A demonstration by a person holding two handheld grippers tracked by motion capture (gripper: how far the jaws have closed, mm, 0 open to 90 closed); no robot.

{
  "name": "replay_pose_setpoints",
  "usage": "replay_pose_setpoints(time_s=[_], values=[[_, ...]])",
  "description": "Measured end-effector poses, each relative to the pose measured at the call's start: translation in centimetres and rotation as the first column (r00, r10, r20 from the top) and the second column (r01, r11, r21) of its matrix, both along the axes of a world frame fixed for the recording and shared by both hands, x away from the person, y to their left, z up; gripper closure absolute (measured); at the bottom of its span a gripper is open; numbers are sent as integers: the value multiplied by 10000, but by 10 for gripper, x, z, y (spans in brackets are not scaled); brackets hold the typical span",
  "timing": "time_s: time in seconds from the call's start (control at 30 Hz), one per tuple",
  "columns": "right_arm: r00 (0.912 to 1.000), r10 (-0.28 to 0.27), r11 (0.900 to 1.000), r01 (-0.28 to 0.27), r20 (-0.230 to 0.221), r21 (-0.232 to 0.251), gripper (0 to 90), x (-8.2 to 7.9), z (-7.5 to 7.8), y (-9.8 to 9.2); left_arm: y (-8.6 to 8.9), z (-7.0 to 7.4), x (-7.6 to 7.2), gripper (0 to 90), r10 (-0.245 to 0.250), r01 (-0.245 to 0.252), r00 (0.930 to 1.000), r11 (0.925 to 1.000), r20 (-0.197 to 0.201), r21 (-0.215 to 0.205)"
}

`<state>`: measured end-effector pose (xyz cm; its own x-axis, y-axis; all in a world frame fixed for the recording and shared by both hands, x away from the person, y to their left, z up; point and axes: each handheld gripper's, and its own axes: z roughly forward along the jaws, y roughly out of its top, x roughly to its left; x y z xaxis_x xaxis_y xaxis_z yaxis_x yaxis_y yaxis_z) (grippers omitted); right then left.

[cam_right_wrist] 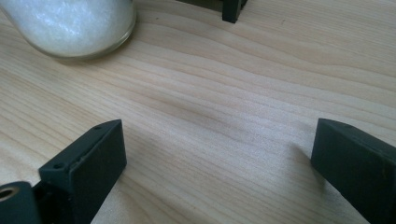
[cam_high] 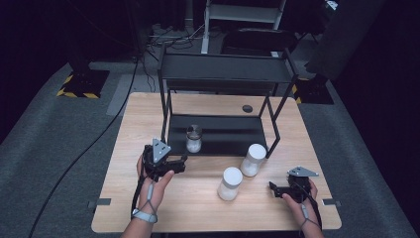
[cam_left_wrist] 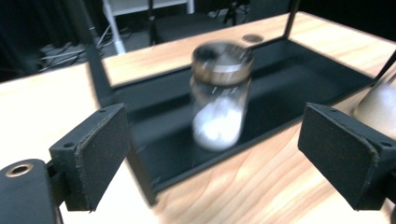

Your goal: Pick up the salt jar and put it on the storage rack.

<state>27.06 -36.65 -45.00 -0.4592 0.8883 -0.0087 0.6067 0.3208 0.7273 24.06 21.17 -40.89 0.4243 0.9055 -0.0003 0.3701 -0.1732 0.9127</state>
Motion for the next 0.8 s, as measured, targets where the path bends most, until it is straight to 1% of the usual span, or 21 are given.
replay_pose_setpoints(time_s=[0.03, 0.1, 0.27, 0.33, 0.57, 0.63, 0.73, 0.8], values=[[10000, -2, 10000, 2, -2, 0, 31, 0, 0, 0, 2, 1, -1, 85, 17, -16, 9997, 10000, -227, 27], [10000, -1, 10000, 1, -2, -1, 31, 0, 0, 0, 6, -6, -5, 83, 82, -84, 9998, 9999, -164, -121], [10000, -1, 10000, 1, -3, -1, 31, 0, 0, 0, 12, -14, -13, 82, 275, -285, 9986, 9993, -452, -233], [10000, 1, 10000, -1, -2, 0, 31, 0, 0, 0, 13, -17, -16, 82, 248, -256, 9982, 9996, -554, -148], [10000, 20, 10000, -20, -3, 0, 31, 0, 0, 0, 15, -26, -25, 82, 389, -378, 9958, 9992, -828, 154], [10000, 46, 10000, -46, 0, -1, 30, 0, 0, -1, 16, -29, -27, 82, 424, -405, 9943, 9989, -975, 214], [10000, 61, 10000, -61, -1, -8, 31, 0, 0, -1, 18, -37, -31, 86, 514, -497, 9938, 9986, -985, 199], [10000, 78, 10000, -78, 3, -11, 31, 0, 0, -1, 20, -40, -31, 89, 516, -504, 9925, 9986, -1108, 133]])
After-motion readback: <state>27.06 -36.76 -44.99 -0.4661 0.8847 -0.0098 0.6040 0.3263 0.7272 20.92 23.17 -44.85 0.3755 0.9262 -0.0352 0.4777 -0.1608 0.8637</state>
